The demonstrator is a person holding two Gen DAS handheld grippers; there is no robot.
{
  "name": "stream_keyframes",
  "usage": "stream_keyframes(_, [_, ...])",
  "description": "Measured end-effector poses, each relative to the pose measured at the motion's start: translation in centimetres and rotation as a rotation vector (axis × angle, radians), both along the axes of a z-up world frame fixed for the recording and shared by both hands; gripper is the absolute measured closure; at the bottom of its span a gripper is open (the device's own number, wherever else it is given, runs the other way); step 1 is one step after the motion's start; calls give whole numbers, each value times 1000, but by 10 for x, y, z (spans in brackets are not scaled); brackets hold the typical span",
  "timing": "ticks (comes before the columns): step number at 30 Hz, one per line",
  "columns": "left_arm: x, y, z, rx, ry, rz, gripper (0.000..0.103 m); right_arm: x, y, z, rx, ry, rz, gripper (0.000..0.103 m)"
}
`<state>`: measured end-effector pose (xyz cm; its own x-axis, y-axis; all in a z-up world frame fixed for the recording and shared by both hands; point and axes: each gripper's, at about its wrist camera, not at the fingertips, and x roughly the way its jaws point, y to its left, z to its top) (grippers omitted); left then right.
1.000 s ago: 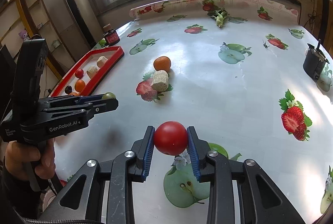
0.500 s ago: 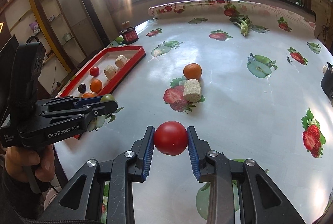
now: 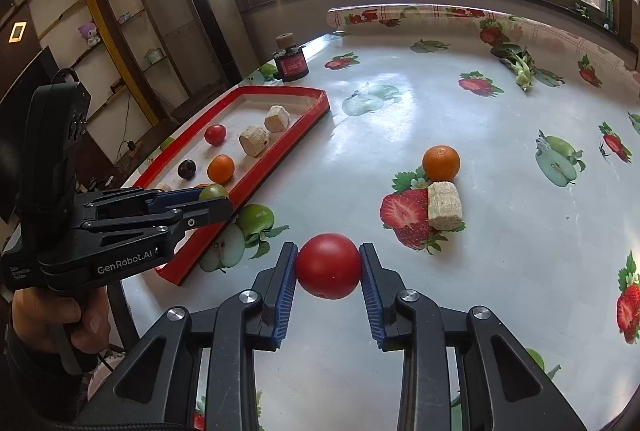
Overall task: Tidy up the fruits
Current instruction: 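Carry the tomato and green fruit into the tray and open both grippers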
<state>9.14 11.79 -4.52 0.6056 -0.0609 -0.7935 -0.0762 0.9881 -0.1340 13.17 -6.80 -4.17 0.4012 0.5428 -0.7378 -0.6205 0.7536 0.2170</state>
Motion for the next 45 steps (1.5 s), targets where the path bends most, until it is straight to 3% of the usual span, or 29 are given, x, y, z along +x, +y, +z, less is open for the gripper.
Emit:
stream_keyframes(15, [-12,51,1,-9,-6,88,79,15,56,1,2,11,74,71])
stream_keyframes(29, [-14,123,0,-30,-8,219,79,38,120,-2,5,27,135,71])
stream_keyframes(45, [42,158,-20,-16,58,261,79,64,174,-21,-48,32,176,72])
